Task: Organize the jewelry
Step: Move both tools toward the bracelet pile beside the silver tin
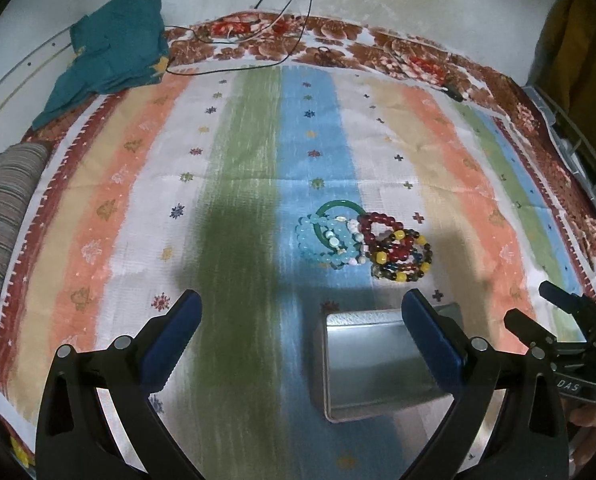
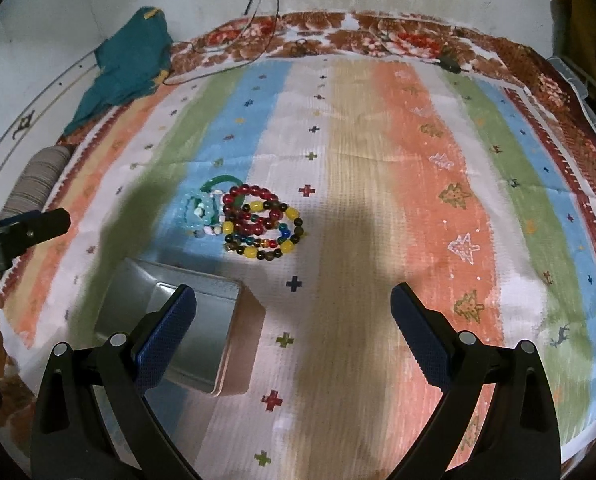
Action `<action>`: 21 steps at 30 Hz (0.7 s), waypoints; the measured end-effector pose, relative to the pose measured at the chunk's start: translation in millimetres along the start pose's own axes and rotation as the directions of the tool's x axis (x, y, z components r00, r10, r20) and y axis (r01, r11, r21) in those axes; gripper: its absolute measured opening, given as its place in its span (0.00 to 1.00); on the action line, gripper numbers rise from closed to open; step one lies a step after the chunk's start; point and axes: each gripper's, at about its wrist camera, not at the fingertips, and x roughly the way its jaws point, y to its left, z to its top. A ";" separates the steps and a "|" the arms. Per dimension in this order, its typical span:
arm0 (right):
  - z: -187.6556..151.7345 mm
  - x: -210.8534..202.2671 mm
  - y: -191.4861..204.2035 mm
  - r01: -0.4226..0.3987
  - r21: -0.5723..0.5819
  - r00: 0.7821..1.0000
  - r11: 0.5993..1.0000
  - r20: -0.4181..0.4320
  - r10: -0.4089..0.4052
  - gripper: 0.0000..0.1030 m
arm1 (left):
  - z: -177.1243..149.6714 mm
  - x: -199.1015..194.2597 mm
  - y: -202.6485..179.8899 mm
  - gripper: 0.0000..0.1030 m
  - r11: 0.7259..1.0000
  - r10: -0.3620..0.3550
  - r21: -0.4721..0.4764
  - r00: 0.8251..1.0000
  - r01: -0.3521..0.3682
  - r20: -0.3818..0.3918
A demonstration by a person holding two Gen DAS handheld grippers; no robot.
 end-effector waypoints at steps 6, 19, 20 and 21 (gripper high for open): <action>8.1 13.5 0.6 0.004 0.001 1.000 1.000 -0.015 -0.004 0.96 | 7.0 8.7 -4.2 0.94 0.999 0.009 0.043 1.000 -0.010 0.003; 21.5 42.4 -5.2 0.020 0.016 0.999 1.000 -0.031 -0.020 0.96 | 22.4 53.5 6.5 0.91 1.000 0.009 0.013 0.998 -0.008 -0.064; 22.7 45.0 -5.4 0.022 0.018 0.999 1.000 -0.035 -0.021 0.96 | 23.5 57.9 8.0 0.91 1.000 0.009 0.008 0.997 -0.009 -0.070; 24.5 48.8 -5.3 0.023 0.021 0.999 1.000 -0.044 -0.022 0.96 | 24.6 61.5 8.6 0.91 1.000 0.012 0.008 0.997 -0.011 -0.074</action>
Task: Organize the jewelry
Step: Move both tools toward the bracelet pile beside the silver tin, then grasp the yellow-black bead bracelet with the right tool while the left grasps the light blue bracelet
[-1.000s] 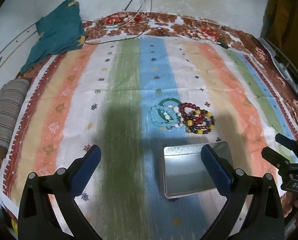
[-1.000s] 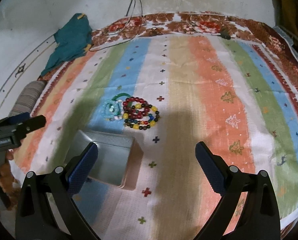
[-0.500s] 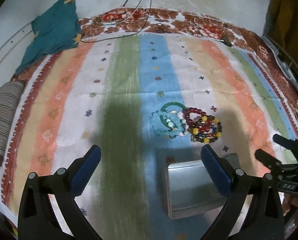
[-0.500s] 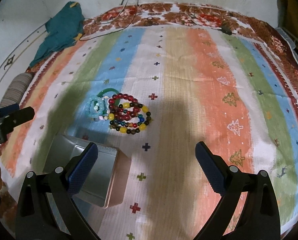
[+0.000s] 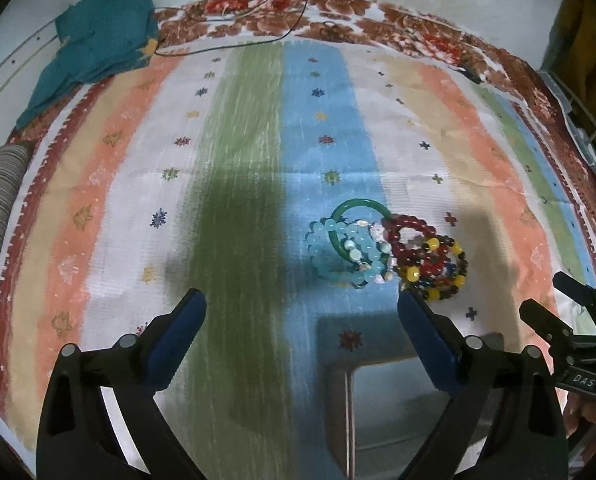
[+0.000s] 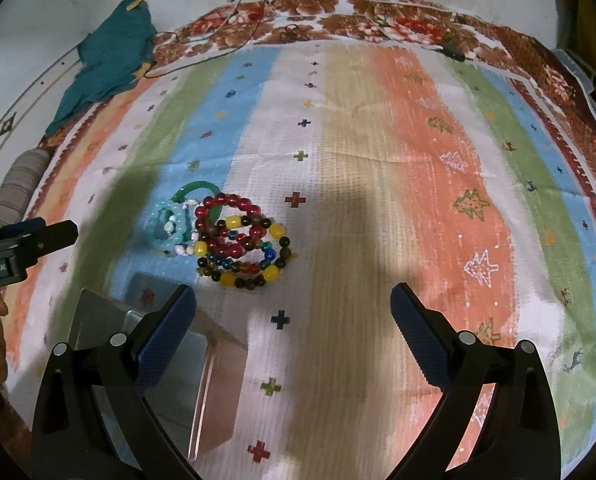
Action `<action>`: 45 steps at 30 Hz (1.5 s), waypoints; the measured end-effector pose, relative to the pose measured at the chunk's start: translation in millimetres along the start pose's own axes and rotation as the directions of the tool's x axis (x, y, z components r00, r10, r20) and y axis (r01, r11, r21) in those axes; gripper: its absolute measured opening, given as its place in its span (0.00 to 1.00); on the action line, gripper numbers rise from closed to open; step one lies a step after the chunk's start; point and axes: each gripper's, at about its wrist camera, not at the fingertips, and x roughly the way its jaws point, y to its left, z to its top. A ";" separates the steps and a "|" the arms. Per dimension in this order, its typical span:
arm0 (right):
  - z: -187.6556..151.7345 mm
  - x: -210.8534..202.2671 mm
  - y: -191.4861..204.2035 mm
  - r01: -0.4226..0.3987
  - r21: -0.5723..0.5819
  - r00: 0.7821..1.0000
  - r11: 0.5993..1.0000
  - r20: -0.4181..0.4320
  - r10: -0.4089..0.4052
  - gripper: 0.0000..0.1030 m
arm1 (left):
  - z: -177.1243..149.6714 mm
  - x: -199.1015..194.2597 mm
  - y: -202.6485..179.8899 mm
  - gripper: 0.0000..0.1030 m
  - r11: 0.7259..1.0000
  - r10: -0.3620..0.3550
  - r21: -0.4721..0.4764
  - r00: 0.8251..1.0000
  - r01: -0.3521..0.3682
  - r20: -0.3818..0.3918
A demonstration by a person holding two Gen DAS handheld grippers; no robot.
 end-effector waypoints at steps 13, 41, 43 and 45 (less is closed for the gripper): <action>15.6 33.3 -0.7 0.038 -0.003 0.999 0.999 -0.039 -0.038 0.95 | 15.4 57.7 5.1 0.86 1.000 0.009 0.010 0.997 -0.008 -0.076; 33.8 95.4 -3.3 0.063 -0.006 0.990 0.998 -0.128 -0.063 0.65 | 23.0 107.9 10.1 0.61 0.999 -0.012 0.031 0.989 0.017 -0.151; 34.8 100.0 -2.5 0.065 -0.011 0.990 0.998 -0.128 -0.066 0.65 | 22.8 109.2 8.3 0.61 0.999 -0.007 0.042 0.990 0.013 -0.141; 35.9 103.5 -2.5 0.072 -0.014 0.990 0.997 -0.124 -0.073 0.64 | 21.6 110.7 6.4 0.61 0.998 -0.003 0.057 0.992 0.010 -0.128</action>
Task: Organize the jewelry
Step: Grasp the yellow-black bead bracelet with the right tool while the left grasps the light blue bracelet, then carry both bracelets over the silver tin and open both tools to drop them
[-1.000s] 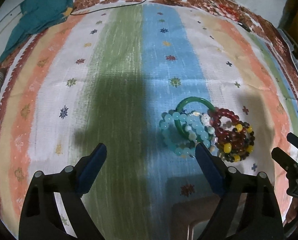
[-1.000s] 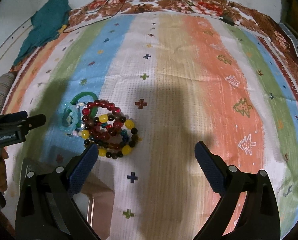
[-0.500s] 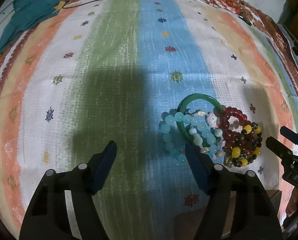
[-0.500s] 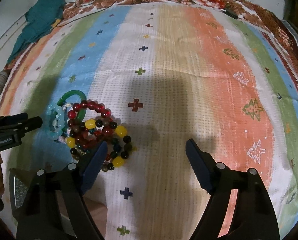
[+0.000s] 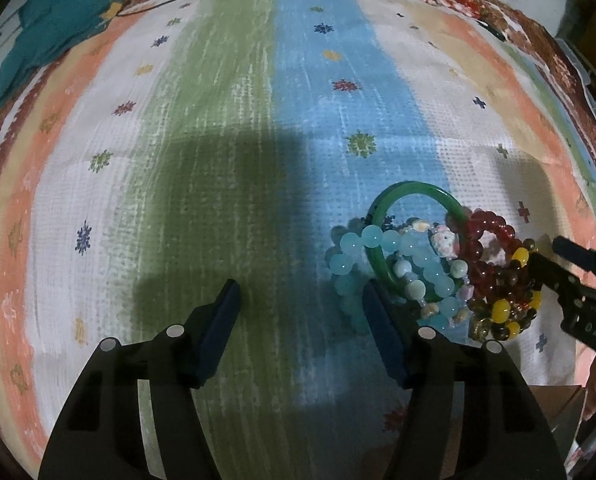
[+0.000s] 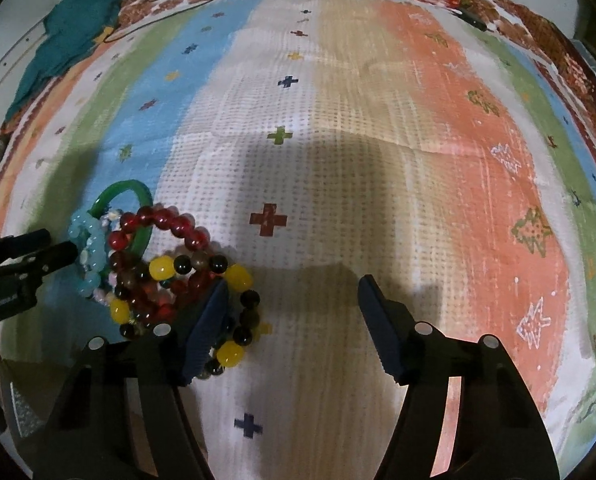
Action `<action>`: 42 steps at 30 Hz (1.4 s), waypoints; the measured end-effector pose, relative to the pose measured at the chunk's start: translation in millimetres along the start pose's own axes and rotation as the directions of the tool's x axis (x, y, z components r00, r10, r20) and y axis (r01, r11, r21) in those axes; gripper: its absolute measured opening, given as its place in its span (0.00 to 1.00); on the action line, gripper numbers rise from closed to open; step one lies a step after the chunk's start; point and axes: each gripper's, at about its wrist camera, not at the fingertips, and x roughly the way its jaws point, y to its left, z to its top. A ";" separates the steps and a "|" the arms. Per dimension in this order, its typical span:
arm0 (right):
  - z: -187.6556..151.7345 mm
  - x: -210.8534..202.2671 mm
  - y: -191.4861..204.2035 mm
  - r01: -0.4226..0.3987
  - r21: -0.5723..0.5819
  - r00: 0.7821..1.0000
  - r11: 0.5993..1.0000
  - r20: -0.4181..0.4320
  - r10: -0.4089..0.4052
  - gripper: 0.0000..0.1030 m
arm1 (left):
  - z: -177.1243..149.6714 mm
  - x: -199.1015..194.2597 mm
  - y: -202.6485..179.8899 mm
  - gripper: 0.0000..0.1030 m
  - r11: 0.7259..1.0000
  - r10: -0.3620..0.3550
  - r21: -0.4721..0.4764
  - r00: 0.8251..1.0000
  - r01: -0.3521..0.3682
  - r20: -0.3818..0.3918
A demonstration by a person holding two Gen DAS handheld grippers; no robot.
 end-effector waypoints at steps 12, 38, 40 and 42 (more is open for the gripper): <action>-0.2 1.5 1.4 -0.011 -0.036 1.000 0.999 0.011 0.011 0.12 | 1.4 2.0 12.6 0.10 0.999 0.035 -0.013 0.999 -0.035 0.004; -24.1 -86.8 13.1 -0.084 -0.029 0.982 0.996 0.167 0.088 0.12 | -6.9 -98.8 -6.7 0.11 0.999 -0.039 -0.008 0.982 0.041 0.183; -25.2 -93.3 15.9 -0.086 -0.036 0.979 0.996 0.180 0.091 0.12 | -9.7 -107.2 -11.1 0.11 0.999 -0.050 0.015 0.979 0.048 0.200; -28.0 -102.1 15.9 -0.073 -0.023 0.974 0.997 0.212 0.076 0.12 | -12.7 -112.8 -17.5 0.11 0.998 -0.047 0.039 0.975 0.040 0.217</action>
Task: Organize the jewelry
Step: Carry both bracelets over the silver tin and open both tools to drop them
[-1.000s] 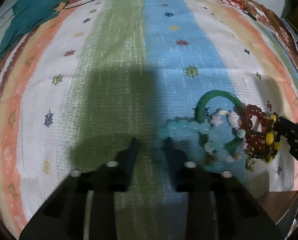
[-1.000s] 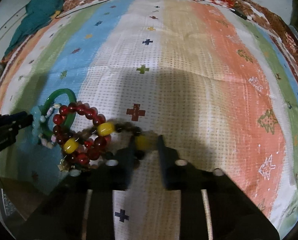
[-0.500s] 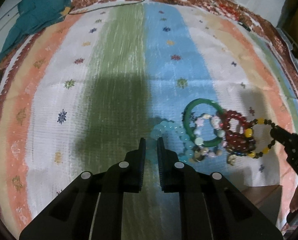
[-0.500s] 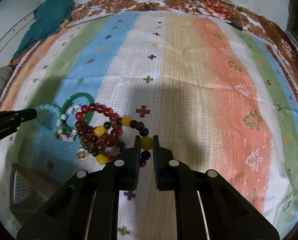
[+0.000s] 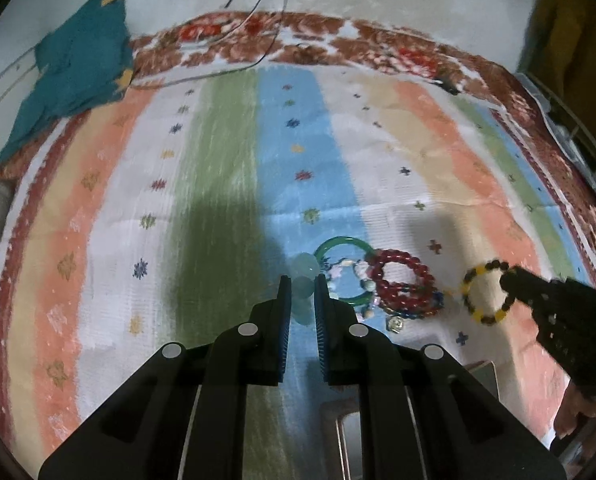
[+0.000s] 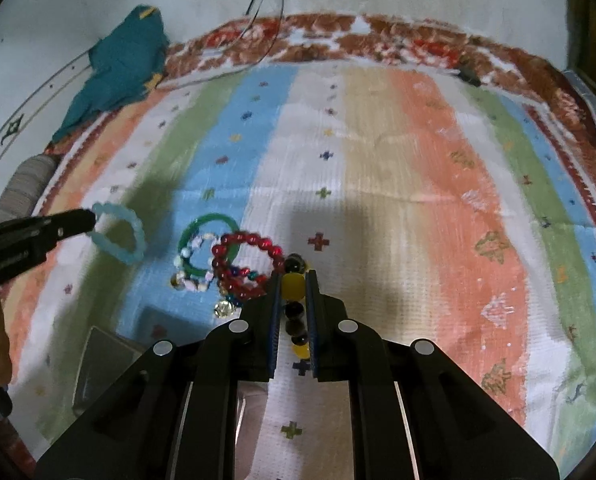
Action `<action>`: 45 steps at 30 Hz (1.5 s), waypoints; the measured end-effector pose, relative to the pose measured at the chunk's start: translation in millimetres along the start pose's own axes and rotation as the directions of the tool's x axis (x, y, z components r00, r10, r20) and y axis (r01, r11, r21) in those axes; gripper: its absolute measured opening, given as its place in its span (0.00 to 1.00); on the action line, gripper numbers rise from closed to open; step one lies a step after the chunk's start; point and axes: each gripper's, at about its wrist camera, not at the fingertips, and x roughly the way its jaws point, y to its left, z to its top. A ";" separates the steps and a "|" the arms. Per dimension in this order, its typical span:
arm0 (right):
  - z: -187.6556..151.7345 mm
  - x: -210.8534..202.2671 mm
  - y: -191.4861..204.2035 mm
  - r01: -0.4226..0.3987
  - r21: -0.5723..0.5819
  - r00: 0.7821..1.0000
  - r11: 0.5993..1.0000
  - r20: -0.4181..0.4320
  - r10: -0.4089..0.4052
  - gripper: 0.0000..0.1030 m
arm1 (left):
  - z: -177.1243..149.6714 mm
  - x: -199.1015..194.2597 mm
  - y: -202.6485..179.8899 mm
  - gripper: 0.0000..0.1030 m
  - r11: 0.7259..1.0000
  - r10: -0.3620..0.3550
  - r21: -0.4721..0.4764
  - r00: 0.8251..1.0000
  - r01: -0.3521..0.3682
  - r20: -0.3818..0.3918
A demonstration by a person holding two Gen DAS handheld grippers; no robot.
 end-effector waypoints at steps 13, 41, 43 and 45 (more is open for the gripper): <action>-4.4 -32.4 8.4 0.003 -0.023 0.996 1.000 0.094 -0.001 0.12 | -1.8 -37.3 -23.4 0.11 0.998 0.028 0.048 0.992 -0.035 0.125; -18.7 -97.0 41.3 -0.081 -0.091 0.976 0.993 0.196 0.097 0.12 | -33.3 -98.2 -39.0 0.11 0.996 -0.075 0.062 0.980 0.065 0.187; -22.1 -97.8 43.3 -0.085 -0.091 0.976 0.992 0.191 0.101 0.12 | -36.0 -100.6 -39.4 0.11 0.996 -0.082 0.061 0.980 0.072 0.183; -25.2 -98.5 44.4 -0.087 -0.089 0.977 0.992 0.186 0.103 0.12 | -40.2 -103.1 -40.2 0.11 0.995 -0.090 0.060 0.980 0.081 0.179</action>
